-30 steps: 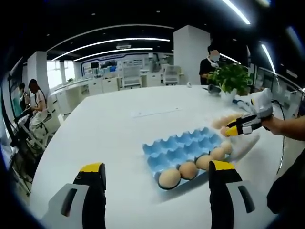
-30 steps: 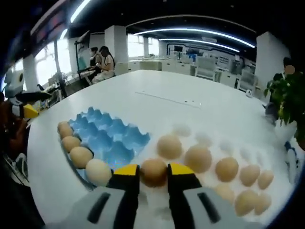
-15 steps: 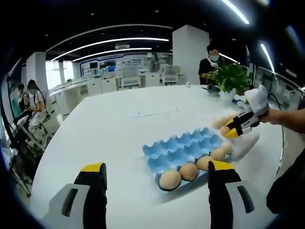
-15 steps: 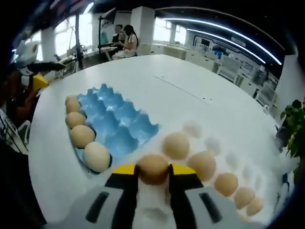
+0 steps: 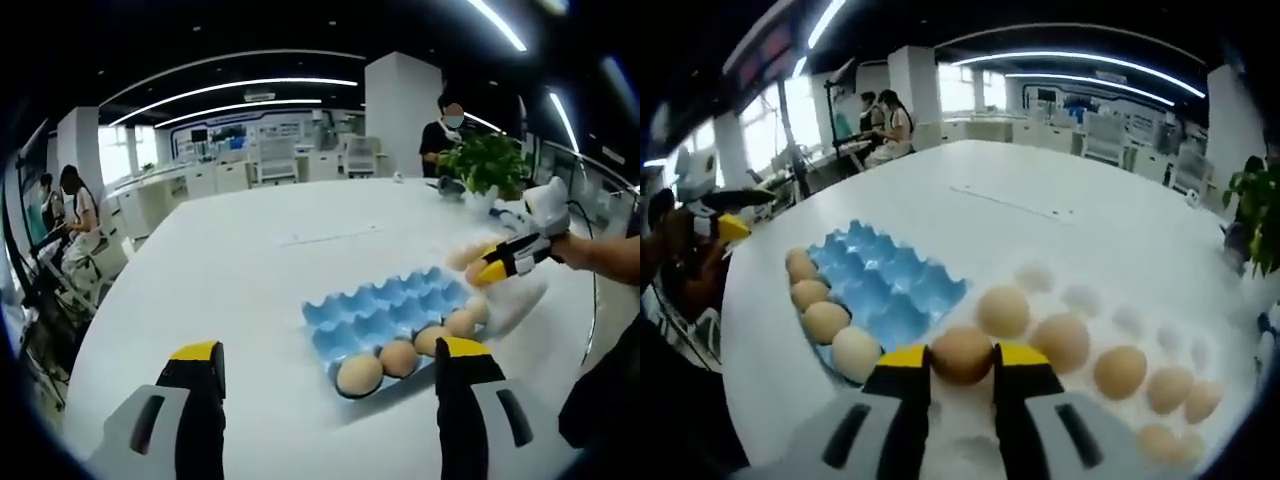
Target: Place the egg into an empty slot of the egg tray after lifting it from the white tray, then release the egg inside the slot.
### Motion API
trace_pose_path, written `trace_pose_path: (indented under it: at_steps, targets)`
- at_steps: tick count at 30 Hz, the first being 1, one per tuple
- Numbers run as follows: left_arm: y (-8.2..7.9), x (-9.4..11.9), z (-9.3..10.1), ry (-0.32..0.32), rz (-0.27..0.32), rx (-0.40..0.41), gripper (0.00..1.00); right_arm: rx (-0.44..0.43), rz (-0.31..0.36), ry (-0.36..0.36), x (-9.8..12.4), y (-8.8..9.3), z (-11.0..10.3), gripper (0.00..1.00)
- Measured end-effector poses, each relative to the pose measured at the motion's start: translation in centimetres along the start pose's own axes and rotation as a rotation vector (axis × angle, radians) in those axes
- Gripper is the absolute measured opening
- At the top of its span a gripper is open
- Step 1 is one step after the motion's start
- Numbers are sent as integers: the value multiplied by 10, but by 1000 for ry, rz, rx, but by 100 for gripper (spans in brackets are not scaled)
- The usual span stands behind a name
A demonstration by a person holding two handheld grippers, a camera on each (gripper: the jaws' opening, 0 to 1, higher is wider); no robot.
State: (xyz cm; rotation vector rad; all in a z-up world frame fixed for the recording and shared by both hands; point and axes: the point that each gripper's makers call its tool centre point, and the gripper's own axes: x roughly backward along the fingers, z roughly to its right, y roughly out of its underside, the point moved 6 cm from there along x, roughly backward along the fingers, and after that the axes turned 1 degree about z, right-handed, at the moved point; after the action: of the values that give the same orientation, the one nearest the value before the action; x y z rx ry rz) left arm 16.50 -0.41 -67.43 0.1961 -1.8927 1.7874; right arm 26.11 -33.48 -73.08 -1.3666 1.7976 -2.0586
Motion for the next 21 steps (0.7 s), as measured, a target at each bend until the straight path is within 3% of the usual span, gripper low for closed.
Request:
trace_pose_path:
  at_steps: [12, 21]
  targets:
    - [-3, -3, -2, -14, 15, 11, 88, -36, 33, 3, 8, -3, -2, 23]
    - [-1, -3, -3, -4, 7, 4, 88, -27, 75, -67, -4, -21, -28, 23]
